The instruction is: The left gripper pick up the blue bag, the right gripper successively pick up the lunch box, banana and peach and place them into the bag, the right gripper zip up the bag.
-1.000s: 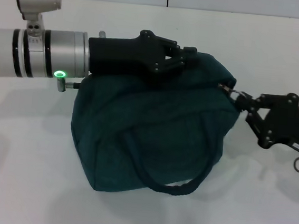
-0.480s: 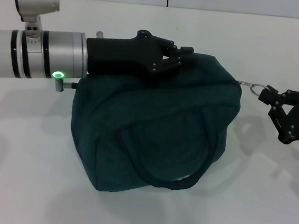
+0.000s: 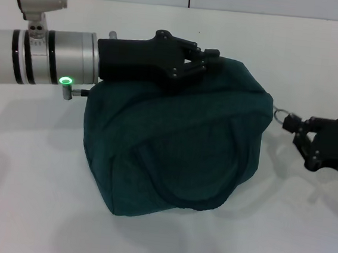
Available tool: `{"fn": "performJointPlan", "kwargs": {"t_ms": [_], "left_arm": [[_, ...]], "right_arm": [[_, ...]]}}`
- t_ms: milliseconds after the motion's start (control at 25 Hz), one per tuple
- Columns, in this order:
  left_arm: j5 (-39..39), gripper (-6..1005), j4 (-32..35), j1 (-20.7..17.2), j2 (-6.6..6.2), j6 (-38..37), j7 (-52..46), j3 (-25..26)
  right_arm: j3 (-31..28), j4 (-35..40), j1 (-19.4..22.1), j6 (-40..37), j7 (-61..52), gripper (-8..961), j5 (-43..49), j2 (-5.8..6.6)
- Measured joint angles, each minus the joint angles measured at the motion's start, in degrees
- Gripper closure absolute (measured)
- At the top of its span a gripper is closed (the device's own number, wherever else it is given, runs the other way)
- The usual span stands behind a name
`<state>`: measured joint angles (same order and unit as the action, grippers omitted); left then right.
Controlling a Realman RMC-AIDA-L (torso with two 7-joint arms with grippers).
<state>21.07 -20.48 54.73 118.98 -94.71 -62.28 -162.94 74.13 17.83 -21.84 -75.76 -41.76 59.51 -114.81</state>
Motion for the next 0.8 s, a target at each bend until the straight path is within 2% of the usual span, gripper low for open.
{"fn": "performJointPlan", "kwargs": {"t_ms": [280, 560, 640, 800], "left_arm": [[0.52, 871, 0.00, -0.13, 0.35, 0.08, 0.70, 0.00], [4.71, 870, 0.92, -2.94, 0.51, 0.09, 0.98, 0.05], [6.44, 870, 1.94, -4.33, 0.52, 0.13, 2.10, 0.07], [12.20, 713, 3.09, -7.25, 0.41, -1.73, 5.60, 0.08]], "right_arm": [[-0.44, 0.41, -0.42, 1.47, -2.10, 914, 1.55, -0.39], [-0.69, 0.72, 0.06, -0.23, -2.43, 901, -1.08, -0.34], [-1.75, 0.65, 0.12, -0.06, -2.49, 823, -1.14, -0.35], [-6.37, 0.76, 1.04, -3.69, -2.52, 666, -1.26, -0.39]]}}
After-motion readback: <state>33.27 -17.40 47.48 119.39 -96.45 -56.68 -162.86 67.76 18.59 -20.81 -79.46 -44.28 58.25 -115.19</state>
